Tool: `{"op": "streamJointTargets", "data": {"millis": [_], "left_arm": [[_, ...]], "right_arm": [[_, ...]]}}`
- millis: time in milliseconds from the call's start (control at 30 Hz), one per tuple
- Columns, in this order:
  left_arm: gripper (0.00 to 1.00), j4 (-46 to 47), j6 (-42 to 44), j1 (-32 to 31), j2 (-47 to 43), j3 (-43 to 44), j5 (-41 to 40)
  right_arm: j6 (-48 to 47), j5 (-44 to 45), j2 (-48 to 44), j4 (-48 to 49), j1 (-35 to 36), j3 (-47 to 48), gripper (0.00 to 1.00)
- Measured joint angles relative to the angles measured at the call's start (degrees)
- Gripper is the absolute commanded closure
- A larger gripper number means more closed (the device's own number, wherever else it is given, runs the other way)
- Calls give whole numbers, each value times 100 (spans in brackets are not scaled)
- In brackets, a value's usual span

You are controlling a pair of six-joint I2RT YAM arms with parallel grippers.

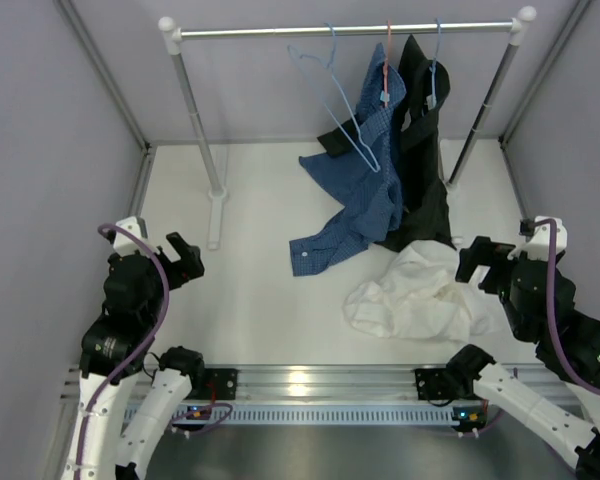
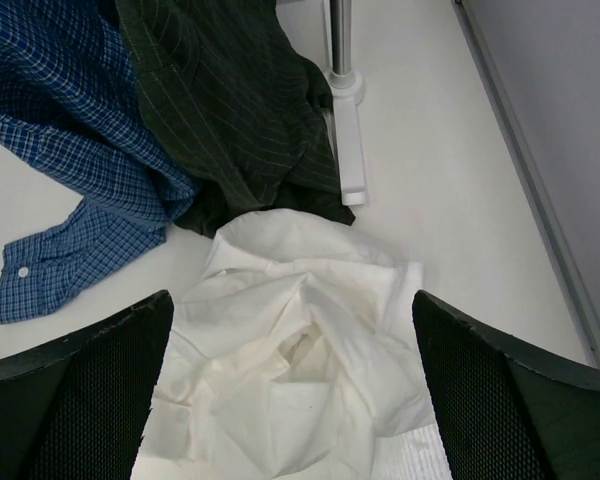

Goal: Place the shirt on the hanger

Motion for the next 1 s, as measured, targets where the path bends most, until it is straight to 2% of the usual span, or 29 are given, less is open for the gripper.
{"op": "streamJointTargets", "data": {"millis": [367, 500, 600, 733, 900, 933, 1000], "left_arm": [[2, 44, -70, 0, 4, -68, -46], [2, 57, -70, 0, 4, -79, -42], [2, 87, -72, -2, 7, -109, -20], [2, 92, -72, -9, 7, -138, 9], [2, 133, -74, -24, 2, -164, 24], [2, 133, -74, -28, 2, -168, 28], [2, 140, -74, -31, 2, -175, 28]], "right_arm": [[63, -68, -111, 68, 0, -157, 1], [92, -540, -127, 85, 0, -262, 1], [308, -1036, 286, 118, 0, -334, 0], [750, -1790, 1005, 610, 55, -1191, 0], [1399, -1980, 1731, 925, 619, -2511, 1], [1508, -1956, 1884, 1003, 743, -2588, 3], [1674, -1818, 2299, 1252, 916, -2625, 20]]}}
